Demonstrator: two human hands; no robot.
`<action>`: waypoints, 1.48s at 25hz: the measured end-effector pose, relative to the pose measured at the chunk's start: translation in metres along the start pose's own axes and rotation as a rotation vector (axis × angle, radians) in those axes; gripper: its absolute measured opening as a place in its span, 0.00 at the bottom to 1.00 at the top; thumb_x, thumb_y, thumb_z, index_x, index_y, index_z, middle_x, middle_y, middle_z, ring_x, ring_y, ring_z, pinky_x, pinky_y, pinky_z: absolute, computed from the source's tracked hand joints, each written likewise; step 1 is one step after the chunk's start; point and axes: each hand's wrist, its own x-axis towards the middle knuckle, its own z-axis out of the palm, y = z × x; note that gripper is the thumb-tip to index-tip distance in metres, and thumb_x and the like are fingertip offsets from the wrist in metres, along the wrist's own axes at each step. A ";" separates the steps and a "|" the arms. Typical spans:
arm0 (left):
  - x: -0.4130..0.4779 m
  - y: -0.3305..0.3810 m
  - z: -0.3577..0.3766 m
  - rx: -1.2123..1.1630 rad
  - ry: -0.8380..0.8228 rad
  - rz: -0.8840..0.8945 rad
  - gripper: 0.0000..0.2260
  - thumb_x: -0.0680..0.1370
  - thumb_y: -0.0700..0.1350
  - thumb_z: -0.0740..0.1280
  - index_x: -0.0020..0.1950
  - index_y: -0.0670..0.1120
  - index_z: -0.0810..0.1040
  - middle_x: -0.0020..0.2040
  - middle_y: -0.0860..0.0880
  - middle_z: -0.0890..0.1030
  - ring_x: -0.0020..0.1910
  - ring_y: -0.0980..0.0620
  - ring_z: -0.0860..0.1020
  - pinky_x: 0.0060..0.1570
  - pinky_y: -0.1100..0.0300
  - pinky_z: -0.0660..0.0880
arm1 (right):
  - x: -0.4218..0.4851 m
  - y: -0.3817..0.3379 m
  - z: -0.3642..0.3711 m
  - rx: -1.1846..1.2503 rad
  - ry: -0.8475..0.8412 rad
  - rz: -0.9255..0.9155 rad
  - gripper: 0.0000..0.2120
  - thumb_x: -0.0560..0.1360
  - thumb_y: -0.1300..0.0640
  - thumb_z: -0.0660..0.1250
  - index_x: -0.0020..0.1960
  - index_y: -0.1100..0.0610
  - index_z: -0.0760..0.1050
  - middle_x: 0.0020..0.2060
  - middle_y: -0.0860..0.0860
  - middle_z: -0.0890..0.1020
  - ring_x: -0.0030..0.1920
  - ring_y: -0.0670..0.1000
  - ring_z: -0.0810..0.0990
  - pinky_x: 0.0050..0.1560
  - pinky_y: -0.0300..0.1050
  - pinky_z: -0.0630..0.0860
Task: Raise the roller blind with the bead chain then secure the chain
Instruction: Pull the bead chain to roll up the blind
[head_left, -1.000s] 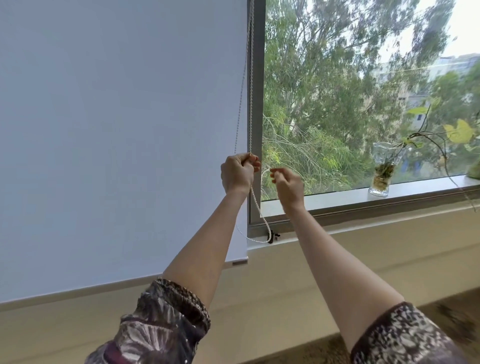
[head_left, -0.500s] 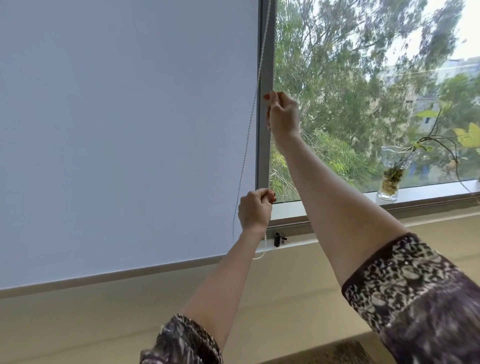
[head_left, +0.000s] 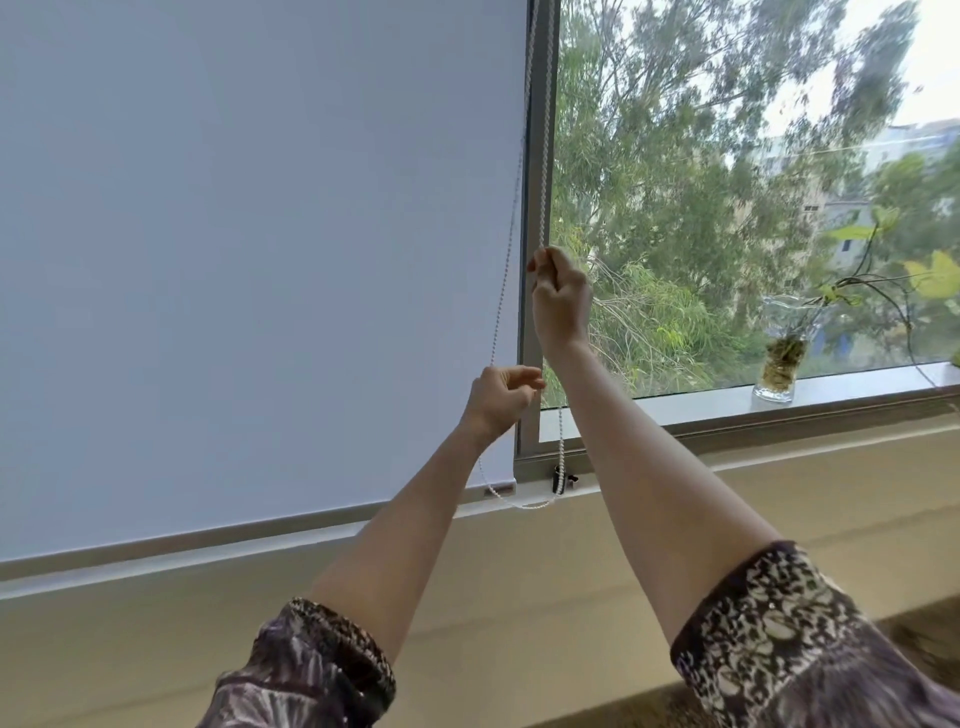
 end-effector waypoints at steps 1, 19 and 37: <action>0.002 0.006 -0.005 -0.065 0.003 -0.019 0.15 0.75 0.34 0.61 0.58 0.39 0.81 0.51 0.42 0.85 0.49 0.51 0.83 0.49 0.64 0.78 | -0.005 0.005 -0.001 -0.012 -0.012 0.011 0.11 0.80 0.60 0.58 0.45 0.63 0.76 0.29 0.45 0.73 0.28 0.44 0.67 0.31 0.41 0.61; 0.012 0.093 -0.030 -0.452 0.211 0.056 0.09 0.80 0.38 0.64 0.56 0.36 0.80 0.46 0.42 0.84 0.41 0.51 0.82 0.39 0.61 0.73 | -0.104 0.036 0.009 -0.043 -0.103 0.141 0.13 0.77 0.64 0.57 0.37 0.53 0.73 0.27 0.49 0.72 0.26 0.47 0.65 0.29 0.42 0.61; -0.032 0.134 -0.027 -0.328 0.341 0.106 0.13 0.82 0.37 0.57 0.52 0.31 0.79 0.38 0.41 0.81 0.25 0.61 0.80 0.26 0.74 0.71 | -0.141 0.018 -0.032 0.004 -0.347 0.182 0.11 0.79 0.62 0.57 0.40 0.57 0.74 0.26 0.49 0.70 0.27 0.49 0.66 0.32 0.45 0.64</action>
